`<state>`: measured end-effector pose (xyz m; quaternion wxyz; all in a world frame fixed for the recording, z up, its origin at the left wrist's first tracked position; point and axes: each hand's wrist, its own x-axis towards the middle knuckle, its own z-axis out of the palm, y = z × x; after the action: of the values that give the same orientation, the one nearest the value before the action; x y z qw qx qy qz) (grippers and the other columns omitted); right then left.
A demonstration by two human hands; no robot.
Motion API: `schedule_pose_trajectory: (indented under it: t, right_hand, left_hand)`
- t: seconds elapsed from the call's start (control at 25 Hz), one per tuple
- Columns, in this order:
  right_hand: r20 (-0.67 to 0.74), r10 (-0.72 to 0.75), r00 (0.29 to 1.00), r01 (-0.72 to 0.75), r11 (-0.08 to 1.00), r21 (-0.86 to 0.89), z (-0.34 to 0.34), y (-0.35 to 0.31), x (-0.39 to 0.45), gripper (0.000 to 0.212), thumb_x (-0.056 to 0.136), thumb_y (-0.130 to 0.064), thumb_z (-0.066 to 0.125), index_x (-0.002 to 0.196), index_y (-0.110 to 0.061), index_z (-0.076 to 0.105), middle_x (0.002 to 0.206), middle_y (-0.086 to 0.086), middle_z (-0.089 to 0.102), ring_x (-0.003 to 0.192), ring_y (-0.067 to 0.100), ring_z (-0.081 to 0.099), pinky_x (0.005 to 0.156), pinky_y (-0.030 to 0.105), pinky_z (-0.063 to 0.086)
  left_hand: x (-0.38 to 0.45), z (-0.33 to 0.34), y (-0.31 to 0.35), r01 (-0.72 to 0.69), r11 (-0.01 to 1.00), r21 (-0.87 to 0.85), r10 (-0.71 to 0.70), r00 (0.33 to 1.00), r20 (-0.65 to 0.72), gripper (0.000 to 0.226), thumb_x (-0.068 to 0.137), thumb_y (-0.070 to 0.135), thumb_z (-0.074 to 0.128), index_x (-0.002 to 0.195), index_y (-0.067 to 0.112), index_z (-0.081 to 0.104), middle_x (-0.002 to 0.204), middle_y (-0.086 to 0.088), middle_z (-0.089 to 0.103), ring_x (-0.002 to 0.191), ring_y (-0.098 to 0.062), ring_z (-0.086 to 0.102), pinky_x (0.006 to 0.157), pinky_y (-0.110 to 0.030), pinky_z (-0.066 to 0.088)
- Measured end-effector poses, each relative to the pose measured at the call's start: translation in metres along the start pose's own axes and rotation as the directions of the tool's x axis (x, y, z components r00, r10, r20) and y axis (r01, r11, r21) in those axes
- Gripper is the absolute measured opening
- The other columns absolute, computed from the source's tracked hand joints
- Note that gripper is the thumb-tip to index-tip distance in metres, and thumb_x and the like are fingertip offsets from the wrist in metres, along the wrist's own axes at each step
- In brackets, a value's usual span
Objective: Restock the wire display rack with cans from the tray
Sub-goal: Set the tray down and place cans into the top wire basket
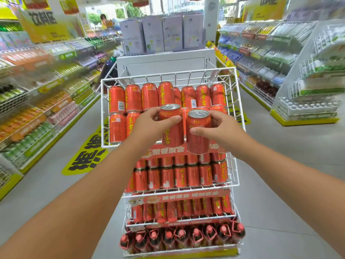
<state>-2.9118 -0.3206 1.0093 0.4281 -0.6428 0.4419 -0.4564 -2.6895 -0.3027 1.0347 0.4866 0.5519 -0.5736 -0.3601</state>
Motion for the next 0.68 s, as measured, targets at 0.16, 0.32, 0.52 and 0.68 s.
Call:
schedule_pose_trajectory:
  t: [0.16, 0.32, 0.52, 0.68]
  right_hand:
    - [-0.042, 0.007, 0.999, -0.007, 1.0, -0.008, -0.005, -0.01, 0.037, 0.043, 0.076, -0.023, 0.091, 0.116, -0.021, 0.075, 0.103, -0.003, 0.081, 0.099, 0.014, 0.077, 0.088, 0.032, 0.061]
    - [-0.072, 0.025, 0.997, -0.026, 1.0, -0.014, -0.014, -0.017, 0.079, 0.035, 0.077, -0.027, 0.091, 0.108, -0.024, 0.076, 0.096, -0.007, 0.081, 0.09, 0.006, 0.077, 0.077, 0.021, 0.061]
    - [-0.068, 0.074, 0.995, -0.071, 0.996, 0.049, -0.021, -0.023, 0.149, 0.038, 0.076, -0.029, 0.091, 0.107, -0.014, 0.078, 0.098, 0.004, 0.082, 0.088, 0.017, 0.079, 0.073, 0.032, 0.058]
    - [-0.09, 0.176, 0.98, -0.174, 0.984, 0.028, -0.016, -0.019, 0.203, 0.047, 0.063, -0.043, 0.095, 0.095, -0.014, 0.075, 0.095, 0.003, 0.081, 0.086, 0.019, 0.076, 0.082, 0.041, 0.057]
  left_hand:
    - [0.038, -0.012, 0.008, 0.003, 1.0, 0.013, -0.003, 1.0, -0.009, 0.024, 0.083, 0.038, 0.085, 0.101, 0.035, 0.07, 0.101, 0.016, 0.074, 0.091, 0.003, 0.069, 0.074, -0.017, 0.055]
    - [0.072, -0.016, 0.009, -0.009, 0.999, 0.04, 0.01, 1.0, -0.012, 0.034, 0.077, 0.046, 0.088, 0.104, 0.036, 0.069, 0.113, 0.011, 0.074, 0.111, -0.009, 0.068, 0.092, -0.031, 0.057]
    - [0.1, -0.015, 0.004, 0.007, 0.998, 0.069, -0.003, 0.998, -0.062, 0.081, 0.063, 0.067, 0.087, 0.13, 0.028, 0.067, 0.123, 0.007, 0.074, 0.121, -0.015, 0.067, 0.101, -0.043, 0.057]
    - [0.115, -0.017, -0.001, 0.016, 1.0, 0.011, -0.015, 0.996, -0.093, 0.046, 0.077, 0.043, 0.088, 0.117, 0.027, 0.074, 0.107, 0.011, 0.079, 0.104, -0.007, 0.073, 0.081, -0.025, 0.053]
